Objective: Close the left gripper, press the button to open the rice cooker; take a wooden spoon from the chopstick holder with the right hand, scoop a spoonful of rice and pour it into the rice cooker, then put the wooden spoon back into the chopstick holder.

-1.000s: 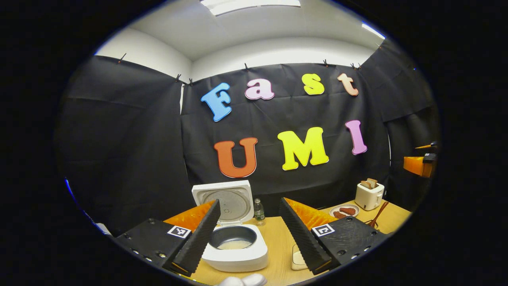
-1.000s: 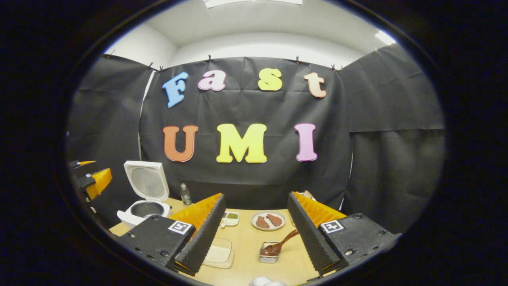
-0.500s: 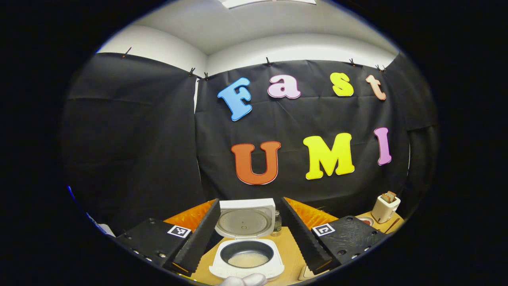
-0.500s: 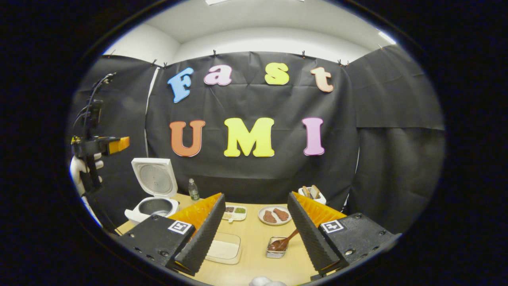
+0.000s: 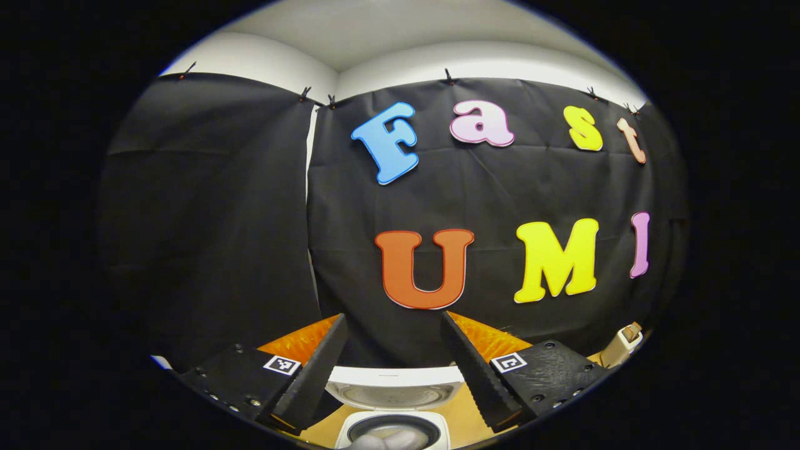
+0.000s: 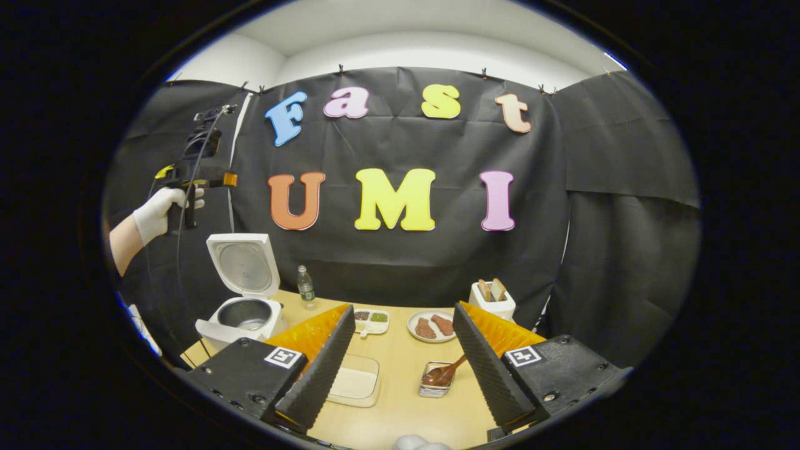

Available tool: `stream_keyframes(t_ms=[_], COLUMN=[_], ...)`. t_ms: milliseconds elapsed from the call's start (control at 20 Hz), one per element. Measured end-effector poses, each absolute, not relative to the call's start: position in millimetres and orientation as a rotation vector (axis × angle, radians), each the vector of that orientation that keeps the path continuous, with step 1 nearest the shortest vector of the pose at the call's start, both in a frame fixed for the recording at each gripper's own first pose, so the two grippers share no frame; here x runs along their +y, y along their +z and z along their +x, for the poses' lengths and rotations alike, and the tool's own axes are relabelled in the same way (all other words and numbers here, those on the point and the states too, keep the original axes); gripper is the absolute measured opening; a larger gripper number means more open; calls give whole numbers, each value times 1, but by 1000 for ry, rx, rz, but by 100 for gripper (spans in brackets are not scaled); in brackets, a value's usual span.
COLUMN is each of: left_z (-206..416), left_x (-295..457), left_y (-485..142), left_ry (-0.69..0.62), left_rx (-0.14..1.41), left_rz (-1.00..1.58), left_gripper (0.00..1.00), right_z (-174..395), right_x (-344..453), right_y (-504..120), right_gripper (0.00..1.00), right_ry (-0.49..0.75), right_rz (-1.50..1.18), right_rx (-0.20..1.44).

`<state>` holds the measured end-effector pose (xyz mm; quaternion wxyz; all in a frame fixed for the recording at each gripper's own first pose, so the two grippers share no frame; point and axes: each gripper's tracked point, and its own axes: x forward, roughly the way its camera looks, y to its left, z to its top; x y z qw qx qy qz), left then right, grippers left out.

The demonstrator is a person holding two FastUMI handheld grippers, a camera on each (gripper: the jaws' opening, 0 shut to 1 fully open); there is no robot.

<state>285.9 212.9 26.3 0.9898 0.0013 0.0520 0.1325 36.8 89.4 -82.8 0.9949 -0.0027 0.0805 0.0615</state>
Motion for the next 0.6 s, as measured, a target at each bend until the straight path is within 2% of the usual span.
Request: stream_keyframes(t_ms=[300, 450, 600], left_z=[342, 347, 345], left_x=[248, 248, 249], left_y=[-48, -84, -99], left_ry=[334, 335, 323], left_rx=[299, 421, 478], left_rz=[32, 17, -3], left_gripper=[96, 96, 96], right_z=[40, 41, 43], right_x=[90, 95, 96], right_y=[-102, -110, -113], right_gripper=[99, 100, 100], right_ry=[119, 129, 135], right_rz=[-23, -17, -15], right_rx=[218, 242, 248])
